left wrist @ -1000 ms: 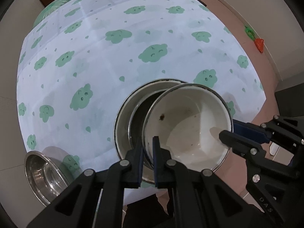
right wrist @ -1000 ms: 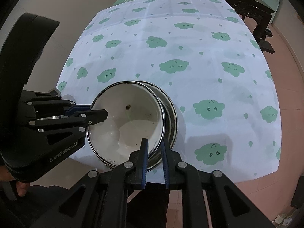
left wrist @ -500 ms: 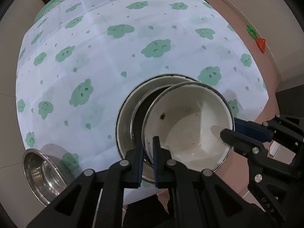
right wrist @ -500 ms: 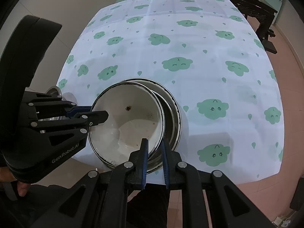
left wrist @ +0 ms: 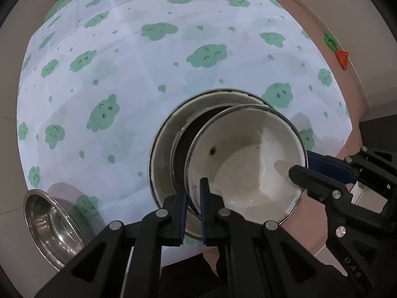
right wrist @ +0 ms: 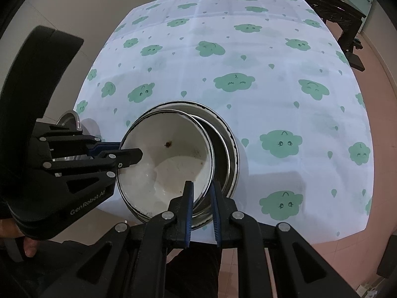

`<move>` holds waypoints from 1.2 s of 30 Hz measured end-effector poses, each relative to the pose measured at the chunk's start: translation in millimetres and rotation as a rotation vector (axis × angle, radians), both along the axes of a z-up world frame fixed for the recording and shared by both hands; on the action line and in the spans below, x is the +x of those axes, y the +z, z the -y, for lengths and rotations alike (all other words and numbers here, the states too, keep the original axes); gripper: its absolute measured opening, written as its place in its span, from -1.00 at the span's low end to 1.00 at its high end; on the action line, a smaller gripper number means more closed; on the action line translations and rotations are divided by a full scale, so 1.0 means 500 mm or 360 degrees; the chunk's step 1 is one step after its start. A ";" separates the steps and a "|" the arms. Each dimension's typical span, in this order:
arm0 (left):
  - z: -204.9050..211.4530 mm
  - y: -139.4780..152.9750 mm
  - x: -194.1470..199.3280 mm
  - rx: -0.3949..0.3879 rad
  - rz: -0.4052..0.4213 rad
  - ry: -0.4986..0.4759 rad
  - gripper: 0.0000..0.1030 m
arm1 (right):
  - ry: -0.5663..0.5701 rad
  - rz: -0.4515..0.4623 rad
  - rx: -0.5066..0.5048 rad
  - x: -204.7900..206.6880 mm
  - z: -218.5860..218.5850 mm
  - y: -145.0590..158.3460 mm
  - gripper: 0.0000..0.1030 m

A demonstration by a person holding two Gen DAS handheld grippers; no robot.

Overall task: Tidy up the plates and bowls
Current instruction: 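Carry the white enamel bowl over the steel bowl stack with both grippers, then lower the white enamel bowl into the steel bowl stack with both grippers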

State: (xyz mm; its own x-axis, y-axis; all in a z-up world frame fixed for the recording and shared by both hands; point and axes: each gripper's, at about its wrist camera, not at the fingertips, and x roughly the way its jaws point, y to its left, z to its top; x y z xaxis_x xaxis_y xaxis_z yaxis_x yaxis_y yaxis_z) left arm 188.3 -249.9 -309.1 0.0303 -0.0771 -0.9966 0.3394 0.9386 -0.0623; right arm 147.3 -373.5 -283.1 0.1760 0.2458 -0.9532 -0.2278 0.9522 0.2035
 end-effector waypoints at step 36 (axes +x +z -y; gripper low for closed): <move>-0.006 -0.059 0.000 0.0011 -0.0055 0.0014 -0.87 | 0.0018 -0.0035 -0.0037 0.013 -0.003 -0.037 -0.70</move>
